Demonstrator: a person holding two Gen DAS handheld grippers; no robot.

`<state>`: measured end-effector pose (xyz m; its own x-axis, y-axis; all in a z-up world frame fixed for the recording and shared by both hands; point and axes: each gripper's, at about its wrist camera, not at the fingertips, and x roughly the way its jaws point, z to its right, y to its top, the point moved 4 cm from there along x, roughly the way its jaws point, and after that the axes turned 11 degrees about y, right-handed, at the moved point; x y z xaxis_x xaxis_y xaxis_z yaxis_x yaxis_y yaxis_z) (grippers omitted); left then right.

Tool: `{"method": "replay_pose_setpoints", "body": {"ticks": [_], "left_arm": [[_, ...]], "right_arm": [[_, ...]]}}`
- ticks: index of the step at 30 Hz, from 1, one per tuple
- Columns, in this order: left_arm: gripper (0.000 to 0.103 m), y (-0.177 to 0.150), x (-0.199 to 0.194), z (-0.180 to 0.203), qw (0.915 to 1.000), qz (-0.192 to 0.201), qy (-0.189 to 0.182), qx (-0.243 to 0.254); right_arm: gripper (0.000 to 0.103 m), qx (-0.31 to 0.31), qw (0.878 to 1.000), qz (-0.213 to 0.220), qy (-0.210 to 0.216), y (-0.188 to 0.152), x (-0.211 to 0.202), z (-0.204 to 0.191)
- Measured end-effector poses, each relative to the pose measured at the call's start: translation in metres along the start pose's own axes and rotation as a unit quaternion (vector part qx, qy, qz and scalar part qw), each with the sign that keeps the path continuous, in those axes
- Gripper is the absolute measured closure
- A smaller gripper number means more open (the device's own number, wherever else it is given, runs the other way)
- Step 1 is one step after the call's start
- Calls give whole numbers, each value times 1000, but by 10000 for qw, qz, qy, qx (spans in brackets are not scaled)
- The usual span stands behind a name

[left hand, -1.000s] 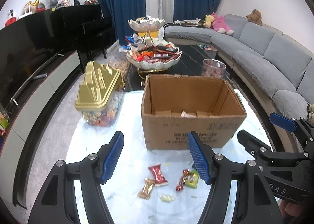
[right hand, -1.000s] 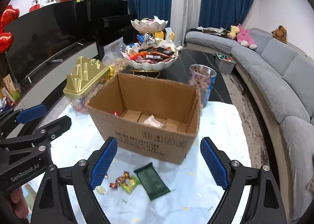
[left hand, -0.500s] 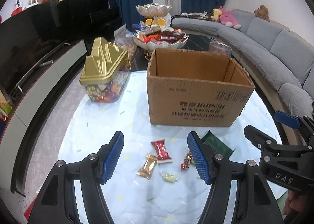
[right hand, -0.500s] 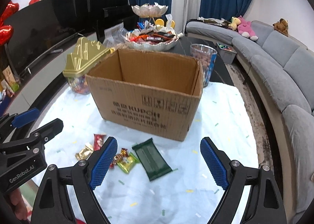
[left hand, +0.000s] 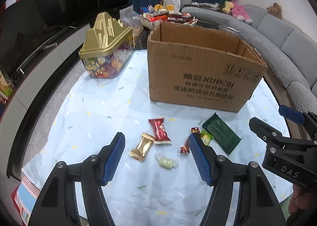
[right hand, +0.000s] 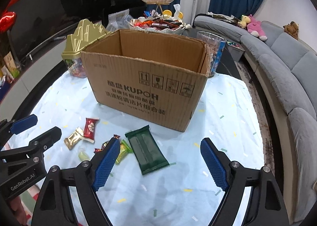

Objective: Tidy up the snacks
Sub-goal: 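Withdraw both tools from the box toward the snacks on the cloth, then grasp the pale green candy with the left tool while the right tool grasps the dark green packet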

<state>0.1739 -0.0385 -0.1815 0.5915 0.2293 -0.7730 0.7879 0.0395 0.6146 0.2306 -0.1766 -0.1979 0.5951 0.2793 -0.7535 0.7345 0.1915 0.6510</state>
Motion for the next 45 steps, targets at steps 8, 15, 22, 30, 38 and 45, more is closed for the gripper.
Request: {"method": "replay_pose_setpoints", "body": {"ticks": [8, 15, 22, 30, 38, 45], "left_arm": [[37, -13, 11, 6, 9998, -170, 54, -78], [37, -21, 23, 6, 9993, -291, 70, -202], [37, -27, 38, 8, 9983, -476, 67, -338], [37, -34, 53, 13, 9960, -708, 109, -527], [40, -41, 66, 19, 9938, -920, 94, -617], [46, -50, 79, 21, 9907, -1181, 106, -672]], "right_arm": [[19, -98, 9999, -58, 24, -6, 9, 3], [19, -177, 9996, -206, 93, -12, 24, 4], [22, -238, 9988, -371, 190, -15, 44, 5], [23, -431, 9970, -565, 311, -17, 67, 9], [23, -730, 9933, -792, 412, -22, 85, 8], [24, -787, 9914, -905, 522, -25, 95, 6]]}}
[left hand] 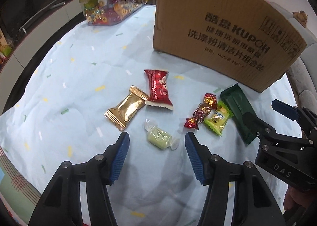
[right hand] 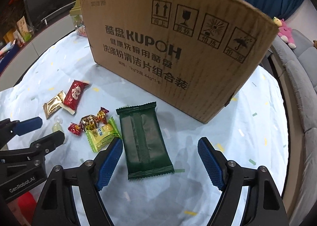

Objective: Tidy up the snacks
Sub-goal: 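Grasp the pale green candy with the left tool while the right tool grasps the dark green packet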

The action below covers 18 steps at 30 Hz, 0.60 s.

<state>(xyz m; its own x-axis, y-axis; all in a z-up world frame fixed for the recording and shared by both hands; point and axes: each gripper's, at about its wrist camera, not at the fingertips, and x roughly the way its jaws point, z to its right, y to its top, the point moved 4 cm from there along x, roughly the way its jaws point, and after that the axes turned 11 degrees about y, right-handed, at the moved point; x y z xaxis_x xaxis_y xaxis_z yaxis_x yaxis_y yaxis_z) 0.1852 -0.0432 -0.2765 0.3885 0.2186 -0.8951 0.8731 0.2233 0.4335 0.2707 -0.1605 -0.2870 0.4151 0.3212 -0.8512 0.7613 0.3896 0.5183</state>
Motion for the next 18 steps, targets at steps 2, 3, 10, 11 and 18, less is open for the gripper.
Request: {"method": "replay_pose_setpoints", "body": {"ticks": [2, 3, 10, 11, 18], "left_arm": [[48, 1, 3, 0, 10000, -39, -2, -24], [49, 1, 5, -1, 10000, -53, 1, -33], [55, 2, 12, -2, 9999, -75, 53, -118], [55, 2, 12, -2, 9999, -69, 56, -117], [65, 4, 13, -4, 9998, 15, 82, -159]], "right_arm": [[24, -38, 10000, -53, 33, 0, 5, -2], [25, -45, 10000, -73, 41, 0, 7, -2], [27, -134, 9995, -238, 134, 3, 24, -2], [27, -165, 9994, -262, 139, 4, 26, -3], [34, -218, 9988, -342, 274, 8, 34, -3]]}}
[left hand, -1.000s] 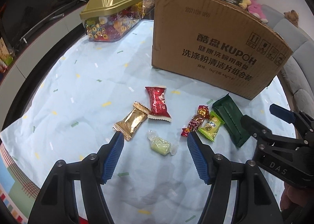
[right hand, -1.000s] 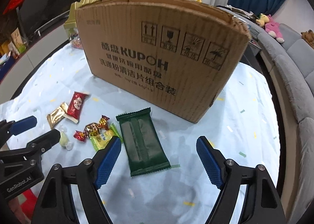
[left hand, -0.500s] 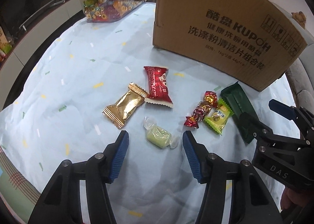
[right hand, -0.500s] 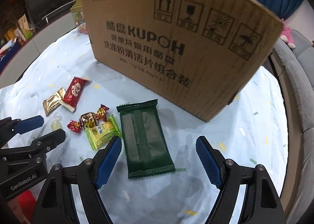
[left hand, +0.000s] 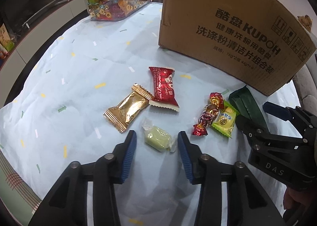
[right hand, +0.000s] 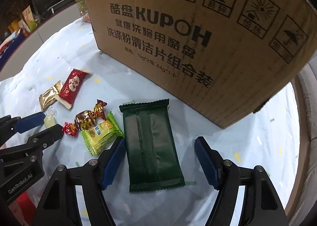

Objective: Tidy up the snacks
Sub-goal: 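Grasp the pale green candy with the left tool while the right tool grasps the dark green packet, then carry both items over the box and open both tools to drop them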

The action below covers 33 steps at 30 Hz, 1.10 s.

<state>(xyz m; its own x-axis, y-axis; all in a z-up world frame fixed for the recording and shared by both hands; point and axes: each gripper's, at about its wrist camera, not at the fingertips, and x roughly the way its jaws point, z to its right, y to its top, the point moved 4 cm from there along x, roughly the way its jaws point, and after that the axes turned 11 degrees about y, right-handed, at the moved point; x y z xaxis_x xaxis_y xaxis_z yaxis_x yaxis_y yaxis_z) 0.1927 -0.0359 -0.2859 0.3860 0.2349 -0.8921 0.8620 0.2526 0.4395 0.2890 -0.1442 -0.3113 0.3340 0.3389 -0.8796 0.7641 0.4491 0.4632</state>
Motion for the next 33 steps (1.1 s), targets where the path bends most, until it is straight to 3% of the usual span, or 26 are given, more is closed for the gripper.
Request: {"method": "replay_pose_setpoints", "body": {"ticks": [4, 8, 17, 33], "left_arm": [[73, 2, -2, -3, 10000, 14, -13, -22], [75, 3, -4, -3, 10000, 37, -15, 21], [75, 0, -6, -2, 9998, 133, -13, 148], [75, 8, -42, 0, 9982, 408, -219, 376]], "right_arm": [[50, 57, 9998, 5, 203, 2, 0, -4], [56, 120, 9997, 7, 233, 3, 1, -6], [57, 390, 9992, -10, 124, -2, -5, -6], [57, 1097, 9933, 328, -174, -13, -61, -6]]}}
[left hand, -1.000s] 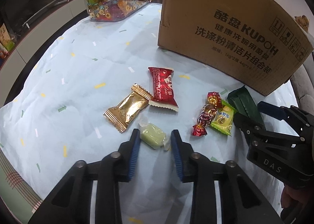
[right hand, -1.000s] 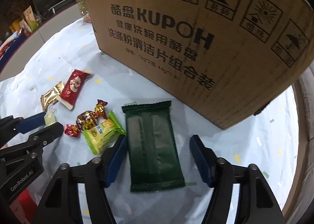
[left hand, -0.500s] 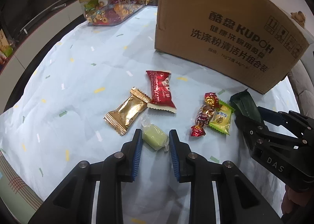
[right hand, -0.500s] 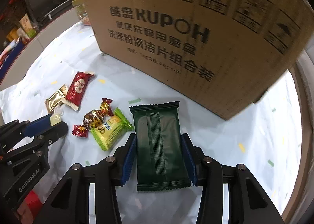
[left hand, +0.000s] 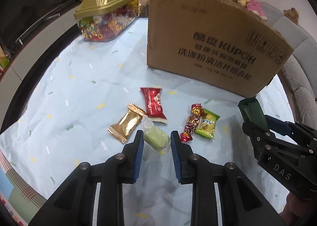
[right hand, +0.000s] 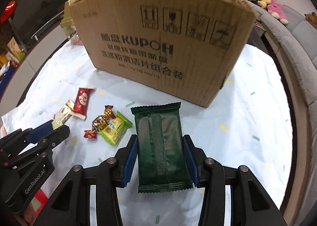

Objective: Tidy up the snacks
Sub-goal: 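Carry both items over the box and open both tools to drop them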

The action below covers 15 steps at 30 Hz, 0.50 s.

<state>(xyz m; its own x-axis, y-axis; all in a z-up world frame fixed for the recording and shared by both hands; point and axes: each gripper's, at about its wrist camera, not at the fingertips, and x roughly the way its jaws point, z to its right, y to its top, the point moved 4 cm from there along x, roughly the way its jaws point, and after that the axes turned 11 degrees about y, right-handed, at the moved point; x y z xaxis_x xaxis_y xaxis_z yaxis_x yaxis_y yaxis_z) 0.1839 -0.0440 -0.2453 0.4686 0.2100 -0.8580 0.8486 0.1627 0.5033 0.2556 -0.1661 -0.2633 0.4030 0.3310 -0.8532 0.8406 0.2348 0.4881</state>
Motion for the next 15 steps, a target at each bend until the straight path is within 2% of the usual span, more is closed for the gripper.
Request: {"method": "replay_pose_setpoints", "body": {"ticks": [15], "left_arm": [[75, 25, -46, -12, 9985, 425, -136, 302]], "right_arm": [[57, 217, 9990, 345, -203, 7, -50, -24]]}}
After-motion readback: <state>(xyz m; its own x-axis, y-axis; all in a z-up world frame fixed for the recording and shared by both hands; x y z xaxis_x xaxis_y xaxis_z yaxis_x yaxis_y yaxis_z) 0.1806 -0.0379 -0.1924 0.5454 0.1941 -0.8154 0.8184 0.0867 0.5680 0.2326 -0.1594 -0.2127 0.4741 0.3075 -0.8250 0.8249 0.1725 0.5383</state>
